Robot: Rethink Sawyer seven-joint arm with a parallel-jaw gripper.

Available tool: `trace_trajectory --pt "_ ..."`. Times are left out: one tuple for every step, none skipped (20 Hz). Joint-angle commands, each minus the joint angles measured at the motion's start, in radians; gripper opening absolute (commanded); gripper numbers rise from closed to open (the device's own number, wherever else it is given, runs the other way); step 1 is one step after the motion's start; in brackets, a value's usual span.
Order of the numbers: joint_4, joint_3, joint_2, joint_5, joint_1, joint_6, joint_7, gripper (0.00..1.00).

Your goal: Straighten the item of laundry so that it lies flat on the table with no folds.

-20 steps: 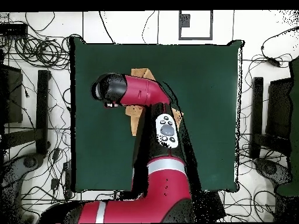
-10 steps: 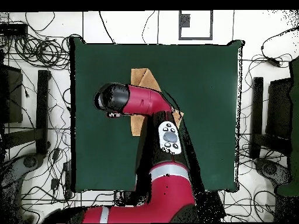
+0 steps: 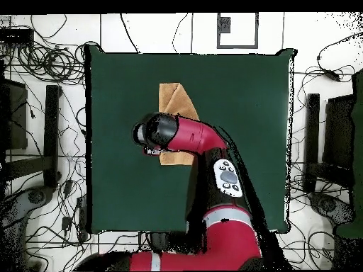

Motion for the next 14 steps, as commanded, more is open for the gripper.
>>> trace_trajectory --pt "0.102 0.010 0.040 -0.028 0.007 -0.030 -0.011 1.00" --pt "0.090 0.005 0.046 -0.019 0.020 -0.018 0.016 1.00" --pt "0.081 0.000 0.049 -0.015 0.028 -0.010 0.031 1.00" --pt "0.071 -0.004 0.052 -0.005 0.039 0.003 0.054 1.00" --pt "0.061 -0.009 0.055 0.006 0.050 0.015 0.077 1.00" --pt "0.046 -0.014 0.058 0.018 0.063 0.034 0.101 1.00" --pt "0.036 -0.016 0.060 0.031 0.069 0.052 0.120 1.00" --pt "0.027 -0.018 0.062 0.043 0.076 0.069 0.139 1.00" --pt "0.021 -0.019 0.060 0.063 0.081 0.093 0.164 1.00" --pt "0.016 -0.020 0.058 0.083 0.086 0.116 0.189 1.00" --pt "0.014 -0.020 0.054 0.100 0.089 0.133 0.206 1.00" --pt "0.006 -0.033 0.051 0.111 0.099 0.152 0.230 1.00" --pt "-0.002 -0.046 0.048 0.122 0.110 0.171 0.254 1.00" --pt "-0.010 -0.059 0.046 0.134 0.121 0.189 0.279 1.00"
